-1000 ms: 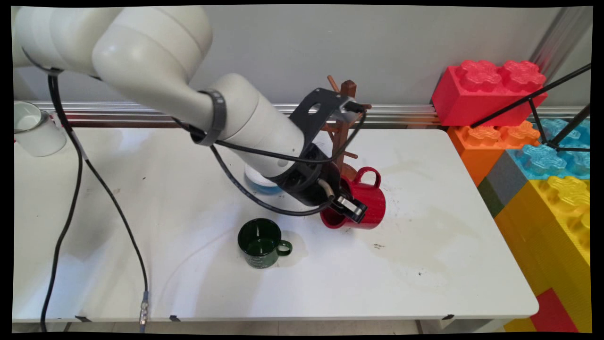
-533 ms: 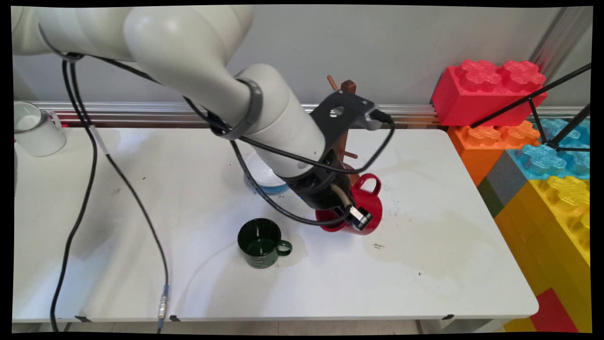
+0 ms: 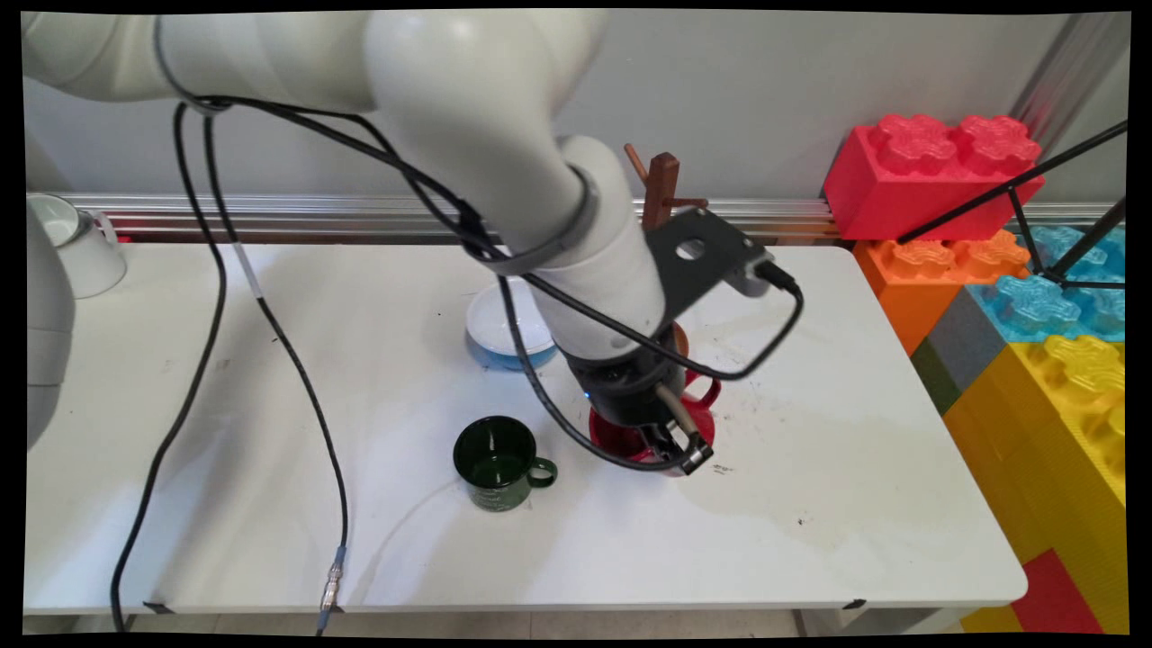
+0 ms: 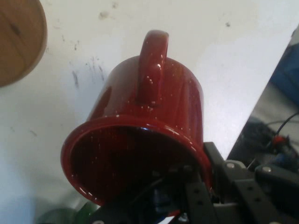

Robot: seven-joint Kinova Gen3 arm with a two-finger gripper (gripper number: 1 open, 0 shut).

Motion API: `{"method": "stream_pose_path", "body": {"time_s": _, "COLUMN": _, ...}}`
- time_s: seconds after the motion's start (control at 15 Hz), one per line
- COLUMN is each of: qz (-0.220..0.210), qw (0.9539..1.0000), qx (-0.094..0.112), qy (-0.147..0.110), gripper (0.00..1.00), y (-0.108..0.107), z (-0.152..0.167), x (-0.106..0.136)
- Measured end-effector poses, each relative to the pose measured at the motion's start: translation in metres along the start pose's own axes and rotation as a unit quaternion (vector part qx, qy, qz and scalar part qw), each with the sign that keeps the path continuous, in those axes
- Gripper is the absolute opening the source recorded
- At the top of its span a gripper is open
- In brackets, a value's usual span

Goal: Place the picked object on the table

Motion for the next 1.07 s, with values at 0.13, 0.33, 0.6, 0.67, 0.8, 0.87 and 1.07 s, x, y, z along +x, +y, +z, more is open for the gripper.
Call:
{"method": "stream_pose_path", "body": {"time_s": 0.13, "qz": 0.011, "qw": 0.9997, "qx": 0.012, "qy": -0.019, "gripper": 0.00, "y": 0.007, "z": 0.007, "x": 0.008}}
{"method": "stream_pose_path", "body": {"time_s": 0.33, "qz": 0.024, "qw": 0.9984, "qx": 0.030, "qy": -0.042, "gripper": 0.00, "y": 0.015, "z": 0.016, "x": 0.018}}
{"method": "stream_pose_path", "body": {"time_s": 0.6, "qz": 0.038, "qw": 0.9954, "qx": 0.053, "qy": -0.071, "gripper": 0.00, "y": 0.021, "z": 0.026, "x": 0.028}}
{"method": "stream_pose_path", "body": {"time_s": 0.67, "qz": 0.041, "qw": 0.9946, "qx": 0.057, "qy": -0.077, "gripper": 0.00, "y": 0.023, "z": 0.028, "x": 0.029}}
{"method": "stream_pose_path", "body": {"time_s": 0.8, "qz": 0.049, "qw": 0.9925, "qx": 0.066, "qy": -0.091, "gripper": 0.00, "y": 0.026, "z": 0.034, "x": 0.033}}
{"method": "stream_pose_path", "body": {"time_s": 0.87, "qz": 0.053, "qw": 0.9911, "qx": 0.070, "qy": -0.100, "gripper": 0.00, "y": 0.028, "z": 0.038, "x": 0.035}}
{"method": "stream_pose_path", "body": {"time_s": 1.07, "qz": 0.068, "qw": 0.9862, "qx": 0.080, "qy": -0.128, "gripper": 0.00, "y": 0.032, "z": 0.051, "x": 0.042}}
